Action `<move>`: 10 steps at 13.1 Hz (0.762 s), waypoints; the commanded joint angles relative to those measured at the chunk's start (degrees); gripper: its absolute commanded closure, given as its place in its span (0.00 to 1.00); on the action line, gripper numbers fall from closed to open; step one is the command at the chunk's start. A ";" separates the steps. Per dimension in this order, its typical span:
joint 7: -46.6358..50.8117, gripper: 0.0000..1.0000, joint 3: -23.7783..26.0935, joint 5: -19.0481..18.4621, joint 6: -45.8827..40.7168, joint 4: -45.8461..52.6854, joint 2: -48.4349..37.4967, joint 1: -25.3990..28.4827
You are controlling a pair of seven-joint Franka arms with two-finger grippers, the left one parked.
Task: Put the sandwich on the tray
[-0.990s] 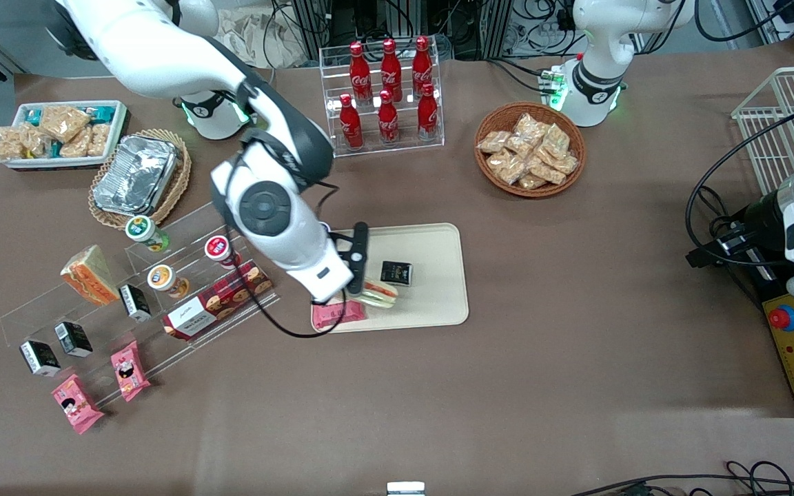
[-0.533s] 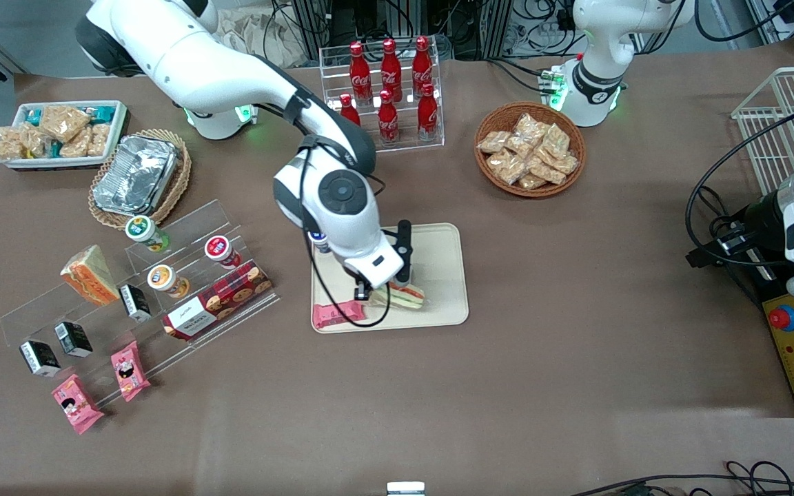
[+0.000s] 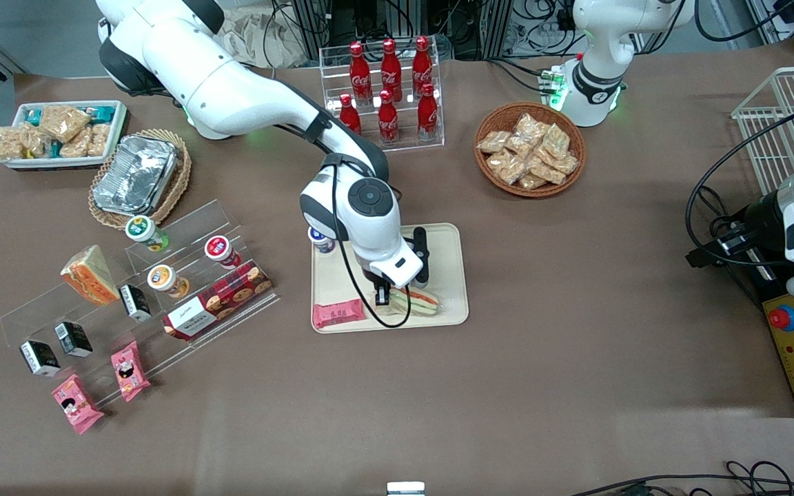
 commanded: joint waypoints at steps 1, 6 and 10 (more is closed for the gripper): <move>1.27 0.60 0.40 -1.55 0.74 0.90 0.68 -0.16; 5.84 0.04 0.75 -1.02 -0.05 1.08 -0.37 -1.74; 6.19 0.04 0.58 15.01 -9.08 0.99 -8.97 -7.78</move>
